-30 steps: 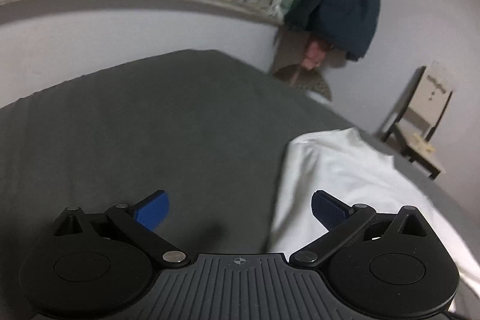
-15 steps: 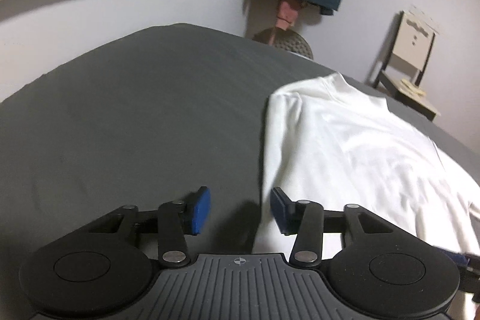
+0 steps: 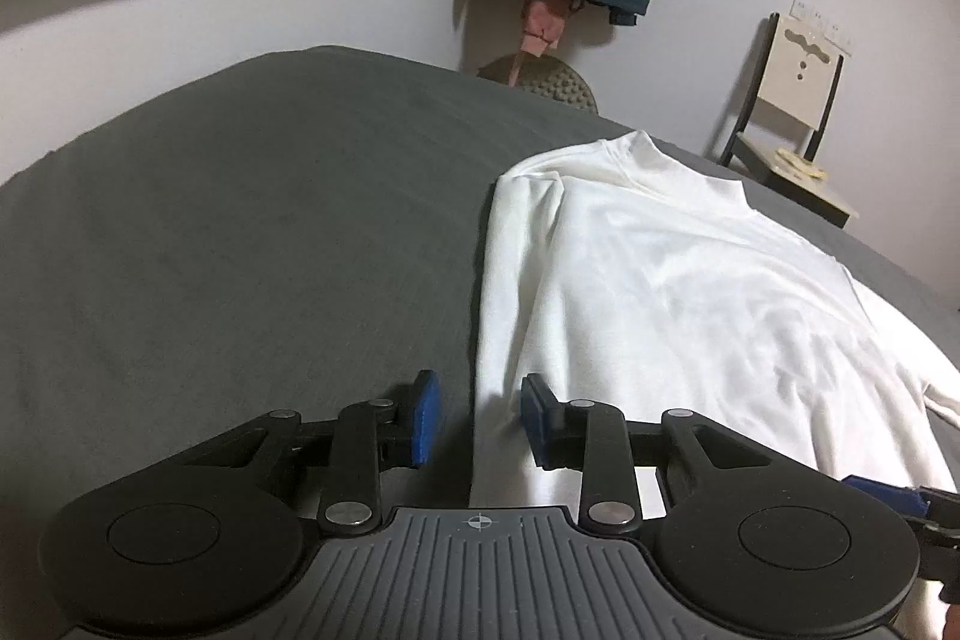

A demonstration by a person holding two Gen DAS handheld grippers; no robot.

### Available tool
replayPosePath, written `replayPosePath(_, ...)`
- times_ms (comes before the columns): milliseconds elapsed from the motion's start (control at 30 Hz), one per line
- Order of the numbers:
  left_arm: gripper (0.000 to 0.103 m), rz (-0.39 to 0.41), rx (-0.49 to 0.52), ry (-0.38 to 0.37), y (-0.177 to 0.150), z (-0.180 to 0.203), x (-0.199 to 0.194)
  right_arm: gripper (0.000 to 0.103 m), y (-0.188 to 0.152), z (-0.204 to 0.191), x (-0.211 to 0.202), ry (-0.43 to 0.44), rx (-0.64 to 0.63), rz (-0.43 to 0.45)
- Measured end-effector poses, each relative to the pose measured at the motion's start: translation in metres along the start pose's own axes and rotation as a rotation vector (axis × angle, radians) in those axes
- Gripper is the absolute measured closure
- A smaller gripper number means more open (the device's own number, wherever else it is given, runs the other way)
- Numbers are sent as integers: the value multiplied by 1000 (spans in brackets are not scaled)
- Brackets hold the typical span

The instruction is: Fold clothes

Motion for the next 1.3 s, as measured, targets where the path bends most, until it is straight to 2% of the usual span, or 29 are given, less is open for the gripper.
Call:
replayPosePath(33,73,1,4,1,-1,0,0,39,0,0,0,0,-2,0)
replayPosePath(67,82,3,14,6,-1,0,1,39,-1,-1,0,1,-7,0)
replayPosePath(133,90,9,30,20,-2,0,2,38,-1,-2,1,0,-15,1)
replayPosePath(167,99,12,31,28,-1,-2,2,37,-1,-2,1,1,-18,2)
replayPosePath(333,102,14,19,25,-1,-4,2,33,-2,-4,1,5,-32,1)
replayPosePath(467,103,47,41,61,4,-8,0,31,-2,-5,2,9,-40,1)
replayPosePath(633,103,67,1,102,11,-25,-4,30,-3,-5,1,12,-41,-1)
replayPosePath(800,102,44,-61,95,10,-26,1,28,-5,-6,1,16,-49,1)
replayPosePath(967,102,56,-95,82,11,-25,5,28,-6,-7,1,19,-54,0)
replayPosePath(1033,96,54,-88,90,9,-24,7,26,-6,-7,1,21,-53,0)
replayPosePath(1133,79,60,-88,91,8,-22,8,25,-6,-8,1,23,-52,-1)
replayPosePath(1200,42,74,-93,76,10,-19,7,25,-5,-8,1,25,-51,-1)
replayPosePath(1233,37,81,-95,69,10,-18,6,25,-5,-8,1,26,-51,-1)
replayPosePath(1300,36,96,-100,55,12,-15,5,25,-5,-9,1,27,-49,-2)
Point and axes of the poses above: each gripper's, at about its wrist camera, not at the fingertips, and x roughly the way its jaws point, z to its right, y to its top, the point moved 9 cm from there along x, roughly the way its jaws point, and after that the axes turned 15 degrees about z, right-handed, at the moved point
